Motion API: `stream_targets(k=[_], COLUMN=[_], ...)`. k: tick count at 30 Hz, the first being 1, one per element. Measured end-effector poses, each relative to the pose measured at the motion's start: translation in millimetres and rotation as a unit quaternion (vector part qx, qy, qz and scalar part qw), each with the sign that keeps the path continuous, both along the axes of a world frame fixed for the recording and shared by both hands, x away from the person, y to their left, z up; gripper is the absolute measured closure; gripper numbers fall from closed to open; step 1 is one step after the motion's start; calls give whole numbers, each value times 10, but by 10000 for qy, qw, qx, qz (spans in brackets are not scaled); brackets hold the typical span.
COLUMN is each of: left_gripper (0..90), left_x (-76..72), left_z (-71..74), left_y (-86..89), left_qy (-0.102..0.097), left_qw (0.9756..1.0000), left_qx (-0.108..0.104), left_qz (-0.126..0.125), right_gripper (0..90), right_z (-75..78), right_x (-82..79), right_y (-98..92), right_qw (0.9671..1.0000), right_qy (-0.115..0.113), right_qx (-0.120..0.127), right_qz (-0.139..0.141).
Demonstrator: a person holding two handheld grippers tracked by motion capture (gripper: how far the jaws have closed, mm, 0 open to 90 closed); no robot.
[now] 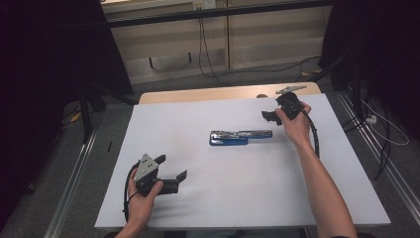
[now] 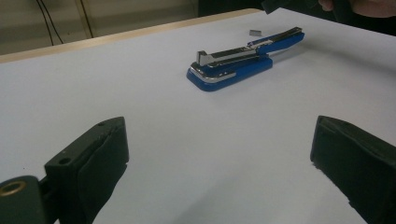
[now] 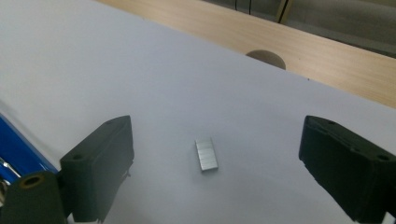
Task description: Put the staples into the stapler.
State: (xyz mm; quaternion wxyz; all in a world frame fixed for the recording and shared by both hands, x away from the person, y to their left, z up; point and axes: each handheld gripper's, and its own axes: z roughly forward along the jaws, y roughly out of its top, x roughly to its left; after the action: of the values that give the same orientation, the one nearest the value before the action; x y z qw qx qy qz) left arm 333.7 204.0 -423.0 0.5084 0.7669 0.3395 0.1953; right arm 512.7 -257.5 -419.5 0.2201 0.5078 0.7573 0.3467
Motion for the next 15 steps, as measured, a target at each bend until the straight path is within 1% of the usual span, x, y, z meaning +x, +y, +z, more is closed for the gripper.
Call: stream_targets(k=[2, 5, 6, 7, 8, 9, 10, 11, 12, 13, 15], left_gripper=[45, 45, 45, 45, 45, 45, 45, 45, 45, 45, 45], left_x=[1, 3, 4, 5, 4, 3, 1, 1, 3, 4, 5], left_z=[-2, -2, -1, -1, -1, 0, -1, 0, 1, 1, -6], left_y=[2, 8, 9, 10, 9, 10, 8, 7, 9, 8, 3], left_qy=[19, 11, 18, 15, 18, 19, 15, 8, 7, 14, 45], left_qw=[10000, 10000, 10000, 10000, 10000, 10000, 10000, 10000, 10000, 10000, 10000], left_qx=[5, 11, 22, 29, 28, 27, 8, -6, 6, 20, 3], left_qz=[-13, -12, -9, -8, -6, -10, -18, -17, -25, -17, -14], right_gripper=[116, 130, 137, 133, 130, 143, 155, 139, 108, 108, 154], right_z=[-9, -58, -83, -94, -108, -111, -102, -90, -81, -73, -59], right_x=[34, 71, 90, 103, 135, 158, 171, 186, 207, 228, 258], right_y=[-5, -1, -9, -16, -25, -21, -13, -13, -6, 0, 18], right_qw=[10000, 9999, 9997, 9995, 9986, 9982, 9983, 9983, 9976, 9970, 9968], right_qy=[50, 134, 233, 320, 514, 587, 549, 532, 631, 683, 676], right_qx=[23, -80, -82, -23, 7, -67, -130, -150, -157, -208, -254], right_qz=[2, -5, -1, 12, 104, 133, 111, 169, 249, 298, 336])
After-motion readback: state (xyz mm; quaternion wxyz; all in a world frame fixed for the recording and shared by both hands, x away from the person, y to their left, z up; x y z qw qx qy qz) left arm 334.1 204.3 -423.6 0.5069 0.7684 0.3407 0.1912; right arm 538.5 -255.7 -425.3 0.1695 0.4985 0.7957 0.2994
